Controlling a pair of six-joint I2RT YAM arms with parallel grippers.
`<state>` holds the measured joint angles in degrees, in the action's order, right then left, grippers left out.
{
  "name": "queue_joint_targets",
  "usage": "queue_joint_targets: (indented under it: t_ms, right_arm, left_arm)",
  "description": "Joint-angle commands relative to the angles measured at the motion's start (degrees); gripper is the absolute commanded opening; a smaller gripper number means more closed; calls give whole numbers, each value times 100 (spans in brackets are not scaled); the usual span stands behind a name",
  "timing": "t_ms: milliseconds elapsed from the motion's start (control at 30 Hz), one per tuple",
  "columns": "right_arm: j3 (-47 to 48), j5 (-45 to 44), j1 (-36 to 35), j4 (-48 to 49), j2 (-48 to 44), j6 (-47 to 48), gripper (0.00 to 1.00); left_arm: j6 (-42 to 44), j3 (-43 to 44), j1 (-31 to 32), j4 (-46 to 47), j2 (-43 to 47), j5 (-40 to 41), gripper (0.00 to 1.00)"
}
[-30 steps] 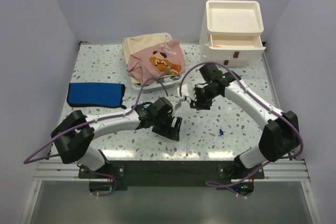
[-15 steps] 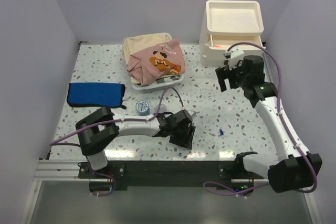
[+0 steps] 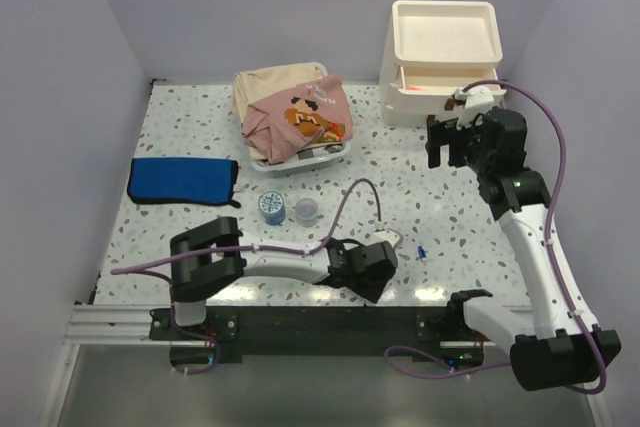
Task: Sort the stationery into containers
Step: Pick up the pen from the corner of the board.
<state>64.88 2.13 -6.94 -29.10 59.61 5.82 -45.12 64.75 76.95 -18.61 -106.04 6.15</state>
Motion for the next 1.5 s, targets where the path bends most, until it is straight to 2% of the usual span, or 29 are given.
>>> queue_joint_targets:
  t_ms: [0,100,200,367,533,767,1000,1100,1233,1333,1467]
  right_arm:
    - [6,1057,35,-599,-380,865,96]
    - [-115,1132,70,-1158,-695,1131,94]
    - [-143,1062,70,-1142,-916,1027,96]
    - [77,745,79,-1150,-873,526,96]
    - [42,675,70,-1124,-1048,455,96]
    - [60,508,79,-1308,-1294,560,96]
    - [7,376,70,-1405,-1365,578,95]
    - [129,288,70,-1484,-1321,727,95]
    - [148,112,79,-1476,-1189,1375,96]
    - [25,182,70,-1615,-997,1806,96]
    - [225,507,79,-2509,-322,1844,97]
  left_arm:
    - [592,248,505,-538,-760,711,56]
    - [1005,257,497,-494,-489,993,56]
    - [1076,65,540,-433,-382,1019,56]
    - [1391,-156,681,-99,-610,1212,56]
    - [1463,-234,830,-64,-962,1055,50]
    - [1357,-849,971,261,-998,266,31]
    - [1506,-1385,1200,788,-883,-210,0]
    - [2067,-1448,1182,947,-639,-167,0]
    - [3751,-1474,823,754,47,-53,0]
    - [4964,-1422,129,482,531,-228,0]
    - [5716,-1474,-915,-141,804,-545,0]
